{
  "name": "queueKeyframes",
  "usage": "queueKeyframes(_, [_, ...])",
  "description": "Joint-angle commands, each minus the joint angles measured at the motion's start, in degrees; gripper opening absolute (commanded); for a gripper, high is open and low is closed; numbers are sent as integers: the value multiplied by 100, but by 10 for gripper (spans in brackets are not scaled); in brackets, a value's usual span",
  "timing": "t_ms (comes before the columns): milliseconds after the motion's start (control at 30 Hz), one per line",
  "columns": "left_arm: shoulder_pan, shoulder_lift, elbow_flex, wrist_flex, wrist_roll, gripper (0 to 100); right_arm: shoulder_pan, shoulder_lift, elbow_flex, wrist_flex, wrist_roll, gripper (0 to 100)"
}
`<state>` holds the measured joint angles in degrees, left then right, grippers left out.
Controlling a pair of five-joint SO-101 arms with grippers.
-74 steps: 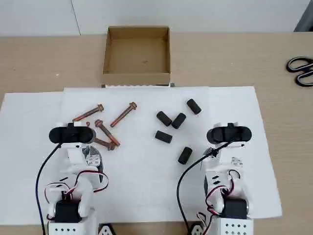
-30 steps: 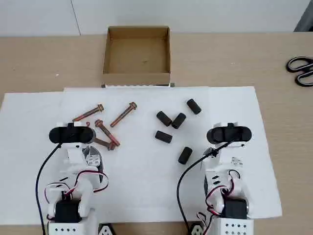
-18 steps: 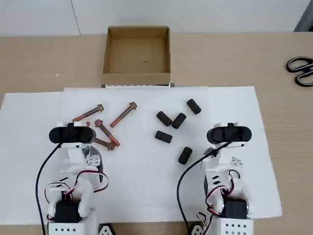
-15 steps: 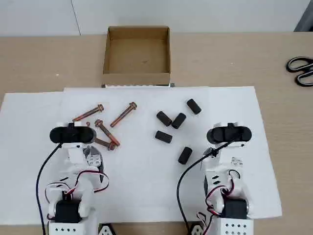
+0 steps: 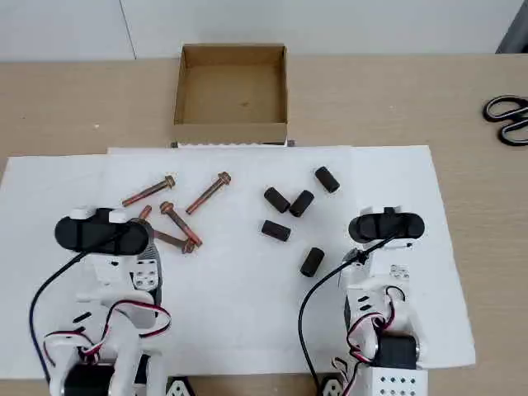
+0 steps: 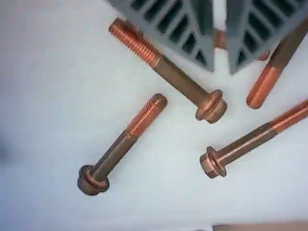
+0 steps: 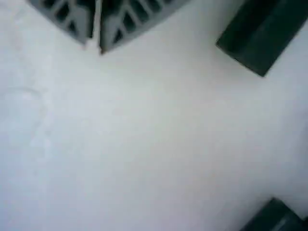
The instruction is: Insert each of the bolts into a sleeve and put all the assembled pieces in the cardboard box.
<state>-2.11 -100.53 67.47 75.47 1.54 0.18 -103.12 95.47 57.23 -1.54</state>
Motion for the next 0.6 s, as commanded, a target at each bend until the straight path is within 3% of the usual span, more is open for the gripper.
queueKeyframes(0, [-158, 941, -1182, 571, -88, 11, -13, -84, 9, -110, 35, 4])
queueKeyframes(167, [-791, 3033, -3073, 1187, 246, 11, -13, -84, 9, -110, 35, 4])
queueKeyframes(333, [-914, 4519, -4558, 1960, 519, 11, -48, -84, 9, -110, 53, 4])
queueKeyframes(567, [-905, 5407, -4725, 1758, 413, 12, -48, -84, 9, -207, 26, 4])
